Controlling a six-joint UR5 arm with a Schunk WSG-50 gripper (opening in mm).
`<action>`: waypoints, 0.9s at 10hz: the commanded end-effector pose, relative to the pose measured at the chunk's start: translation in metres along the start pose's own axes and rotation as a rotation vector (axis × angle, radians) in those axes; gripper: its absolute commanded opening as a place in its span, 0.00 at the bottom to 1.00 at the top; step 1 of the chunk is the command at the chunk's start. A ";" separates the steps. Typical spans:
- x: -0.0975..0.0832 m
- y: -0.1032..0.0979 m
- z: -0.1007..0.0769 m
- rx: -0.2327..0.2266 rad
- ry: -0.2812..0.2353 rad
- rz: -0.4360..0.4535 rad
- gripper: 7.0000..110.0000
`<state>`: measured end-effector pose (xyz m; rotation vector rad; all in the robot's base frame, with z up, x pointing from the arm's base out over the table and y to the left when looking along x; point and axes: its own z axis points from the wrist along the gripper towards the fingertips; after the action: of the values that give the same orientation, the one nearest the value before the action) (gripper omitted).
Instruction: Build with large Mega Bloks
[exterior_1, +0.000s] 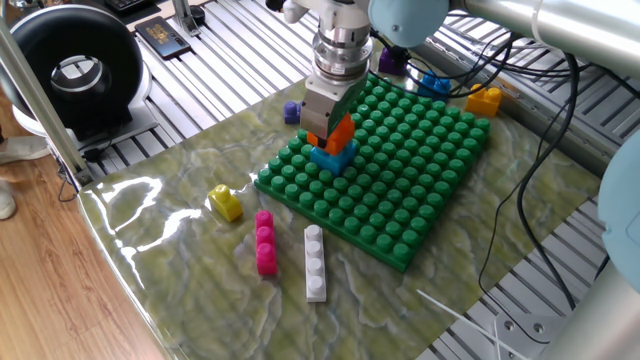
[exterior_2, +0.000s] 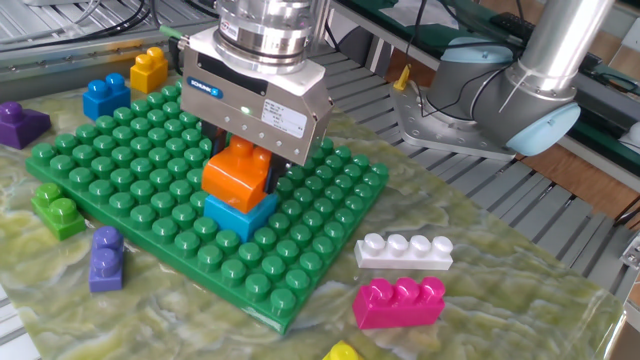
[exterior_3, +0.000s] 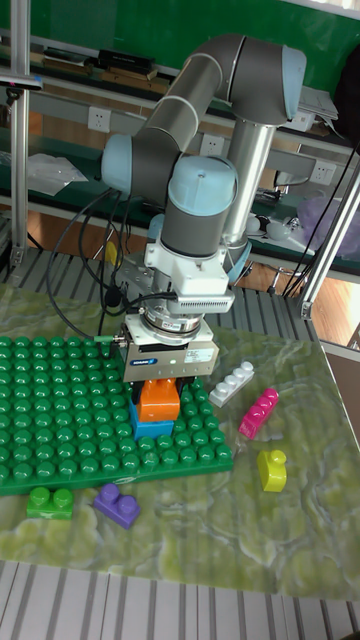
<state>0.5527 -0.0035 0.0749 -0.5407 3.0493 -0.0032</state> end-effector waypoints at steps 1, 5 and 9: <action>-0.001 0.001 0.001 -0.007 -0.004 0.005 0.00; 0.000 0.000 0.001 -0.007 -0.001 0.005 0.00; 0.000 -0.001 0.002 -0.002 0.004 0.002 0.00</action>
<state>0.5527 -0.0047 0.0724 -0.5472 3.0540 -0.0085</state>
